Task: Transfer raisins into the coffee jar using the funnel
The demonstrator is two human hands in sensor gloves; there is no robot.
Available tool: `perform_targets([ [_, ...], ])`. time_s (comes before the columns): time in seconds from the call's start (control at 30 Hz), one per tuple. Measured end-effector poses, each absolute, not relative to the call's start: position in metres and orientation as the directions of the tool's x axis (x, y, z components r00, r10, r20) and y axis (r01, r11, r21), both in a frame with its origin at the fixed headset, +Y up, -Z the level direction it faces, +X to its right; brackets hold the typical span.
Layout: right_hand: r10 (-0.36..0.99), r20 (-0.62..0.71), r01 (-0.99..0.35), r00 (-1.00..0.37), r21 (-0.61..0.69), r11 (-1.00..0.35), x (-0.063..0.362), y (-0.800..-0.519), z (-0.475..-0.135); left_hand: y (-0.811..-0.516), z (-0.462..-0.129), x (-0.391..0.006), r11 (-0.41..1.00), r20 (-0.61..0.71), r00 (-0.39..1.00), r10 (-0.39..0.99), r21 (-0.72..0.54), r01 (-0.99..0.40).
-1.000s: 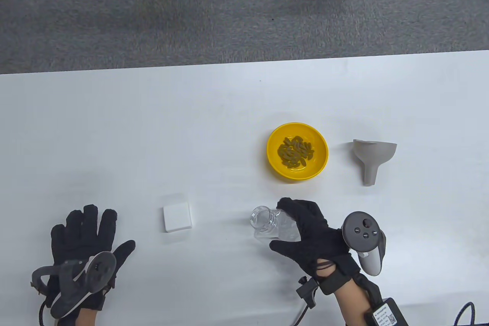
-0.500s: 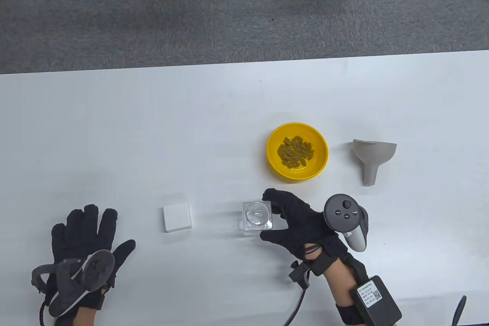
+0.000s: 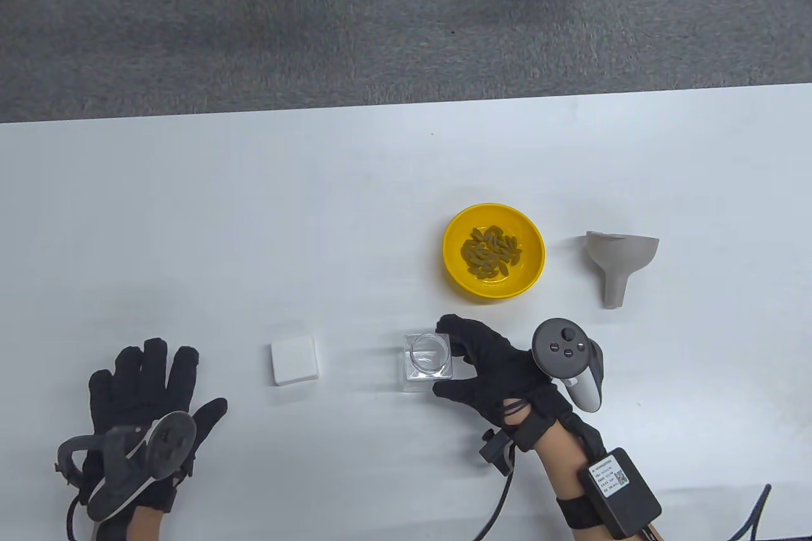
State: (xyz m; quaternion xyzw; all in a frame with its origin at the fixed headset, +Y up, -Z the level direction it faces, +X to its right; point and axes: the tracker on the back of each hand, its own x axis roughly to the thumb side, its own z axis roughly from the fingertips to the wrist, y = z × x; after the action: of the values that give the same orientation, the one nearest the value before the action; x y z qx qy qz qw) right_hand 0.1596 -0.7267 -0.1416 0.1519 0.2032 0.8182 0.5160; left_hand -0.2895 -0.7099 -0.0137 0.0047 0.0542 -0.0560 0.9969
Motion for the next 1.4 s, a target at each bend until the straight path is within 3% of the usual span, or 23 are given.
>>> perform_targets([
  [0.57, 0.893, 0.024, -0.754, -0.449, 0.527, -0.393, 0.153, -0.733, -0.133, -0.71, -0.013, -0.287, 0.992, -0.107, 0.986, -0.127, -0.015, 0.126],
  [0.93, 0.841, 0.017, -0.722, -0.541, 0.505, -0.474, 0.167, -0.724, -0.131, -0.709, -0.013, -0.289, 0.994, -0.11, 0.988, -0.107, -0.001, 0.107],
  [1.23, 0.799, -0.08, -0.784, -0.596, 0.272, -0.558, 0.208, -0.691, -0.147, -0.707, -0.012, -0.29, 0.996, -0.116, 0.99, -0.086, 0.015, 0.088],
  [1.4, 0.649, -0.168, -0.67, -0.742, 0.127, -0.732, 0.229, -0.666, -0.162, -0.707, -0.012, -0.291, 0.997, -0.114, 0.991, -0.075, 0.018, 0.078],
])
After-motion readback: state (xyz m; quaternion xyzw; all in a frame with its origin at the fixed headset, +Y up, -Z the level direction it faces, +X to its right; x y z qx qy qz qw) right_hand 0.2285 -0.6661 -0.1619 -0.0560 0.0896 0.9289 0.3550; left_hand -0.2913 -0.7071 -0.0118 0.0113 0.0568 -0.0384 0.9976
